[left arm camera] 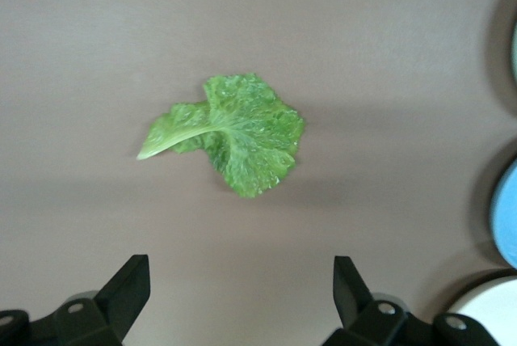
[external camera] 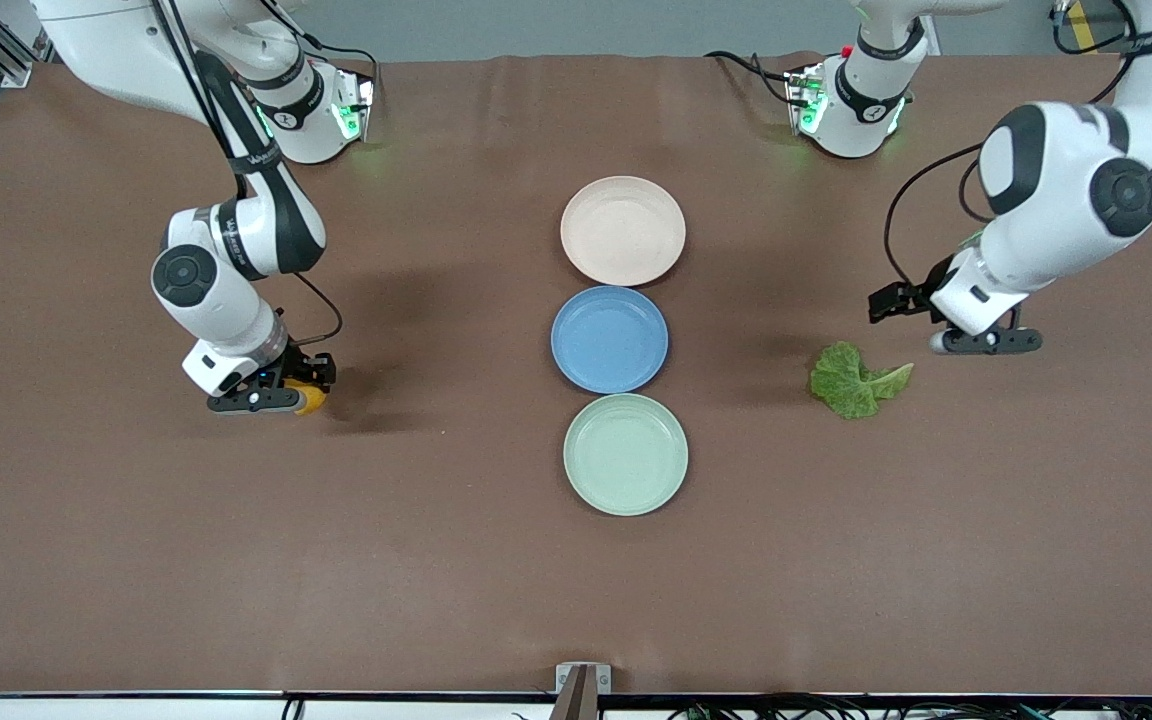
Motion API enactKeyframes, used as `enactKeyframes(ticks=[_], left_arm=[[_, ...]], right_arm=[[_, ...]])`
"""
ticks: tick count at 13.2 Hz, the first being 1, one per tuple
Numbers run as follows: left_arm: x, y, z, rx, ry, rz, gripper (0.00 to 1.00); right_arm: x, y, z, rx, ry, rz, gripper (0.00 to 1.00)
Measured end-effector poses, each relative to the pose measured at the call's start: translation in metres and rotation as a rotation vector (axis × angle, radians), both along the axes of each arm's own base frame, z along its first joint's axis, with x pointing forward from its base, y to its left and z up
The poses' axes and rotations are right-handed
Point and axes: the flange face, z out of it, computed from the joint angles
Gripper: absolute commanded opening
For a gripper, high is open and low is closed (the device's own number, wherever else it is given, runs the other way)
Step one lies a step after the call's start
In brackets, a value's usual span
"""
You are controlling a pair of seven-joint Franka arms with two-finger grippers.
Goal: Pick lemon and lettuce from plates
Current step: 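Carry the lemon away from the plates with the right gripper and release it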
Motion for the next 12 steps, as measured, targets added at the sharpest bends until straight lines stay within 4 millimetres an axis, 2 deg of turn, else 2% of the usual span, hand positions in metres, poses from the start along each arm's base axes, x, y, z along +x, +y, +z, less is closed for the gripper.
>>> enactKeyframes(ticks=[2,4,8,12], left_arm=[[0.002,0.0,0.034,-0.001,-0.007,0.041,1.0],[0.011,0.0,0.069,0.0,-0.014,0.056,1.0],[0.026,0.016,0.139,0.021,-0.067,0.07,1.0],[0.034,0.02,0.174,0.092,-0.129,0.1,1.0]], right_arm=[[0.002,-0.028,-0.014,-0.004,0.008,0.006,0.04],[0.003,-0.041,-0.026,-0.005,0.01,0.005,0.04],[-0.001,-0.035,-0.04,0.0,0.032,0.012,0.04],[-0.004,-0.028,-0.042,0.006,0.039,0.024,0.05]])
